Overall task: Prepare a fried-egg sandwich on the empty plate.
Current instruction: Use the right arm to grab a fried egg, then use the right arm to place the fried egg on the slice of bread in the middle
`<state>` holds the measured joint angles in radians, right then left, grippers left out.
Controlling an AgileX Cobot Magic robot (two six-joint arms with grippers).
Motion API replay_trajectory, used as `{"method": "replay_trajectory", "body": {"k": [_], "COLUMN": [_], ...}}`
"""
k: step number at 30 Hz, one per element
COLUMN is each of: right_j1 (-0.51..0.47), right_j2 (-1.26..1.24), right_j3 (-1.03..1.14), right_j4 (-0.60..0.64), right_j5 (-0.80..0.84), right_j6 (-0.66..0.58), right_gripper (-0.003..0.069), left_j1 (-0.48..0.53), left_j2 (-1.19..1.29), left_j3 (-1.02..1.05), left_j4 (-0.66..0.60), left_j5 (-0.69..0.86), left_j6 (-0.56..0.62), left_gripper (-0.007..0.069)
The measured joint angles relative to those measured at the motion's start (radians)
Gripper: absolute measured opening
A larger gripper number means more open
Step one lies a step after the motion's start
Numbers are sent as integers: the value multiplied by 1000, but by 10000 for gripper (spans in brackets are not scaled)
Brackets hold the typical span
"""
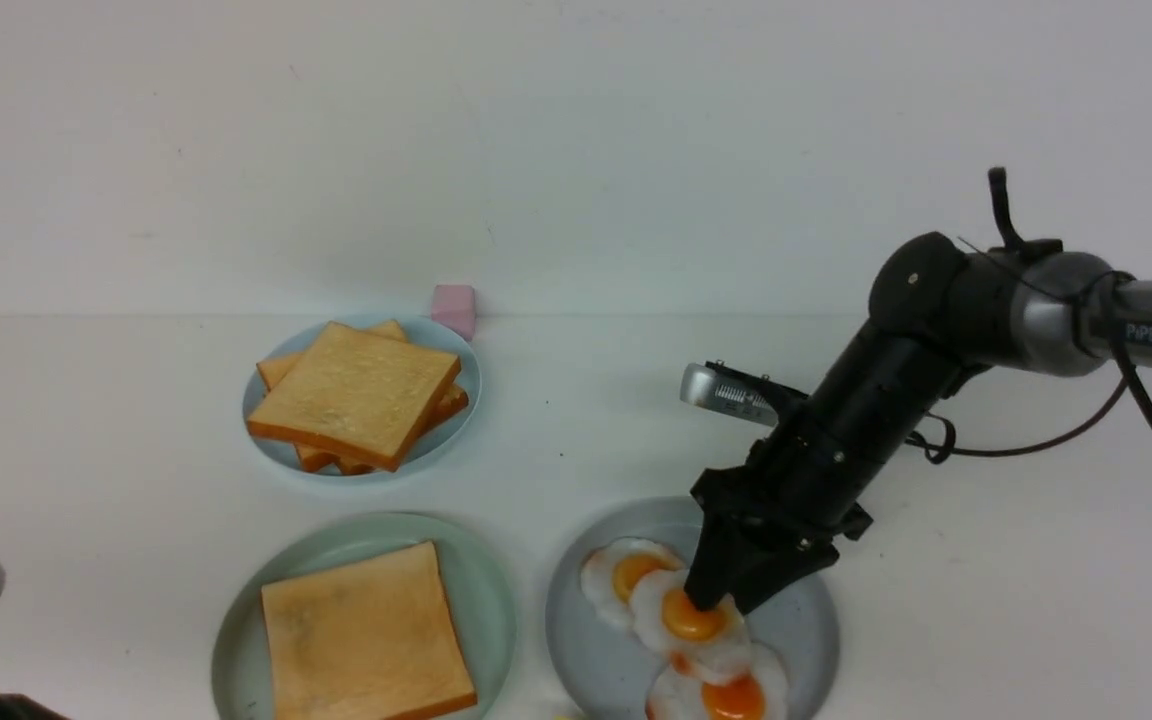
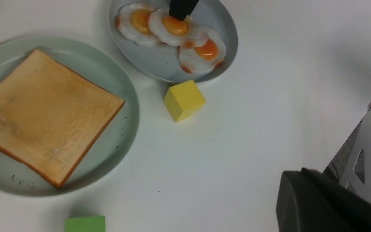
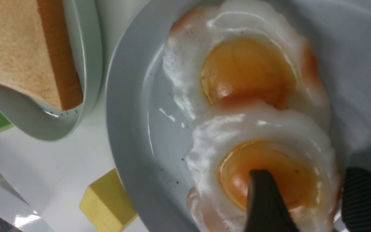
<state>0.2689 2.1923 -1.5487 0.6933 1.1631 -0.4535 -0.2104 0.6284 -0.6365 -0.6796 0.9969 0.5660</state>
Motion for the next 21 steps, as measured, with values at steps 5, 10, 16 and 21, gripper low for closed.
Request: {"method": "replay_trajectory", "body": {"k": [5,10,16,21], "right_j1": [0,0,0,5], "right_j2": [2,3,-5,-61], "right_j3": [0,0,0,-14], "right_j4": [0,-1,-1,-2], "right_j5": [1,13,20,27], "right_j6": [-15,-20,-20,-14], "right_gripper": [268,84,15,15], "left_j1": [0,0,0,0], "left_j2": [0,0,0,0], "left_j3": [0,0,0,0], "left_j4": [0,0,1,6], "left_j5": [-1,-1,-3,-3], "left_j6": [-2,-3,-4,-16], "left_gripper": [3,8,13,18]}}
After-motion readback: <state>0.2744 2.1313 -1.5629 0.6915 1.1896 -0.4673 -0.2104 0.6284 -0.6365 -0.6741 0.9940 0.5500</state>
